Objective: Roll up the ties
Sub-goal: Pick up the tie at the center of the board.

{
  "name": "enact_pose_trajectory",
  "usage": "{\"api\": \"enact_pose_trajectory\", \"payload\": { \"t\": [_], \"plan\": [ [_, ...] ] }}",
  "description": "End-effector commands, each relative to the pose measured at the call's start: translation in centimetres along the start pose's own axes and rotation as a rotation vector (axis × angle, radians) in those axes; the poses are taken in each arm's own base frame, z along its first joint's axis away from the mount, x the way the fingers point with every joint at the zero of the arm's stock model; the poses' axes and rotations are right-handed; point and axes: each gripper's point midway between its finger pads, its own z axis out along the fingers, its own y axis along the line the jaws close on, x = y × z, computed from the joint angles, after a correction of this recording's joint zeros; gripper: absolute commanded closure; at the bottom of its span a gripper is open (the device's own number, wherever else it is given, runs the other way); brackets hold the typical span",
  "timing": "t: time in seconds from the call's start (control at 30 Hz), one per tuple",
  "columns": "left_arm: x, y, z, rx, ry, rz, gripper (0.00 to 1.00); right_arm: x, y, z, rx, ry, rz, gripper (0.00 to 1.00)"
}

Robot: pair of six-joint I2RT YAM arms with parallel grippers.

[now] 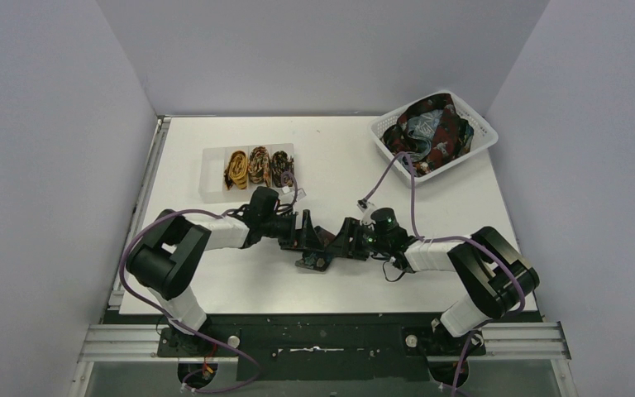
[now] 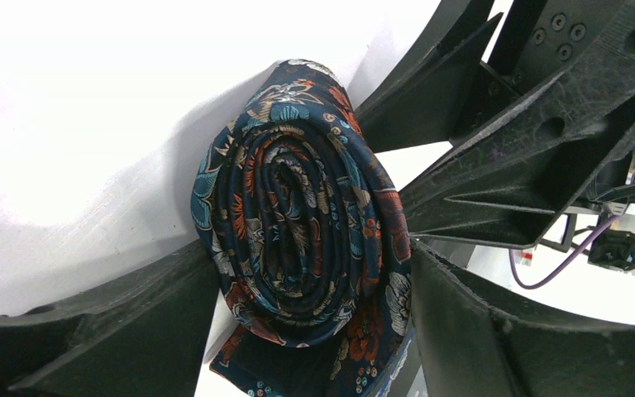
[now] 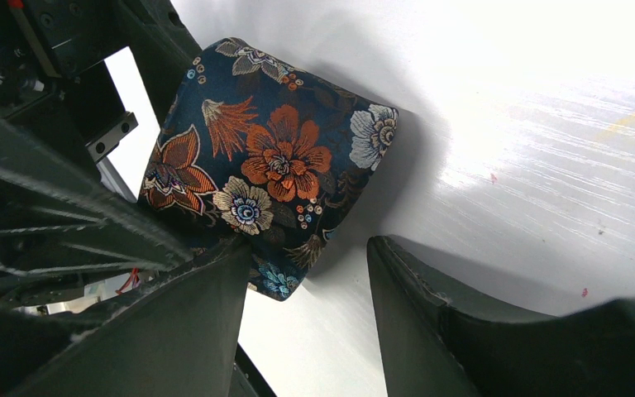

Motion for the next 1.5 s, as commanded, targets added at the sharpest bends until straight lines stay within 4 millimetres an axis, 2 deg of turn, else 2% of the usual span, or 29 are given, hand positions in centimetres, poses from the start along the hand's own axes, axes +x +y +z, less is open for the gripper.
{"api": "enact_pose_trajectory", "payload": {
  "t": [0.0, 0.2, 0.4, 0.5, 0.57, 0.73, 0.97, 1.1, 1.3, 1.47],
  "plan": [
    [-0.5, -0.5, 0.8, 0.002, 0.020, 0.062, 0.33, -0.4, -0.7, 0.0, 0.022, -0.019, 0.000, 0.45],
    [-0.5, 0.0, 1.1, -0.055, 0.028, 0.084, 0.40, -0.7, -0.9, -0.6, 0.038, -0.031, 0.005, 0.43],
    [-0.6, 0.4, 1.0, -0.105, 0.024, 0.096, 0.41, -2.2, 0.8, -2.4, 0.019, -0.072, -0.038, 0.34],
    [-0.8, 0.4, 1.1, -0.111, 0.020, 0.103, 0.41, -3.1, 1.1, -3.5, 0.037, -0.107, -0.052, 0.32],
    [-0.9, 0.1, 1.2, -0.109, 0.015, 0.106, 0.42, -3.4, 0.5, -3.9, 0.079, -0.118, -0.051, 0.37],
    [-1.2, -0.2, 1.5, -0.119, 0.015, 0.112, 0.42, -2.2, -1.3, -3.8, 0.156, -0.063, -0.029, 0.50],
    [-1.2, -0.3, 1.7, -0.151, 0.026, 0.119, 0.42, -1.9, -0.5, -2.3, 0.080, -0.032, -0.010, 0.69],
    [-1.1, -0.3, 1.8, -0.175, 0.040, 0.120, 0.42, -1.3, -1.5, -1.3, 0.130, 0.018, 0.000, 0.73],
    [-0.8, -0.9, 2.4, -0.253, 0.071, 0.171, 0.42, -0.8, -1.6, -0.2, 0.160, 0.053, -0.010, 0.73],
    [-0.8, -0.3, 2.4, -0.363, 0.088, 0.194, 0.42, -0.6, -2.7, 0.0, 0.239, 0.068, 0.006, 0.72]
  ]
}}
